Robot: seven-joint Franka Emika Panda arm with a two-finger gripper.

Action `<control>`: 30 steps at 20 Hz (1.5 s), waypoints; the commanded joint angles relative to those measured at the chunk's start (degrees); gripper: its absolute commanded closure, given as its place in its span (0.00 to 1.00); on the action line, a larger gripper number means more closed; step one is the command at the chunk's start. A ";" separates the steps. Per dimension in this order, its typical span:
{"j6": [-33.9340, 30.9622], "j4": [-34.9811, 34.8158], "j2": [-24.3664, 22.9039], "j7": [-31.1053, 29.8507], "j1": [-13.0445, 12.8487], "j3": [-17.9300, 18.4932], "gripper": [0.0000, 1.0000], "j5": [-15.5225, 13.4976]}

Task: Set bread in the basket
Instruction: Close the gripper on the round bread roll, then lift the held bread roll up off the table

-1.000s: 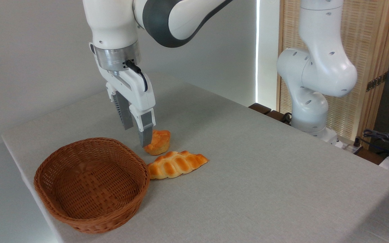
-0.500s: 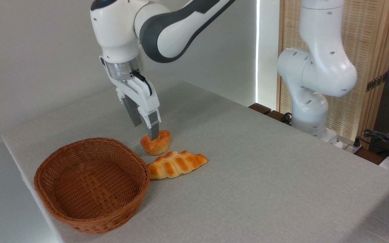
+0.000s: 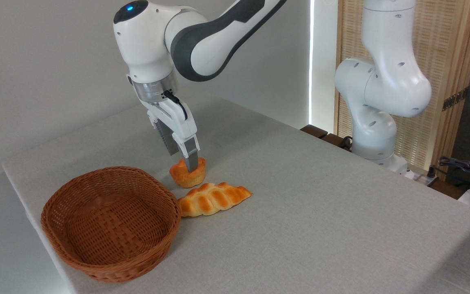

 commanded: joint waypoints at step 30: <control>1.19 1.51 2.86 -0.09 -0.03 0.31 0.62 1.27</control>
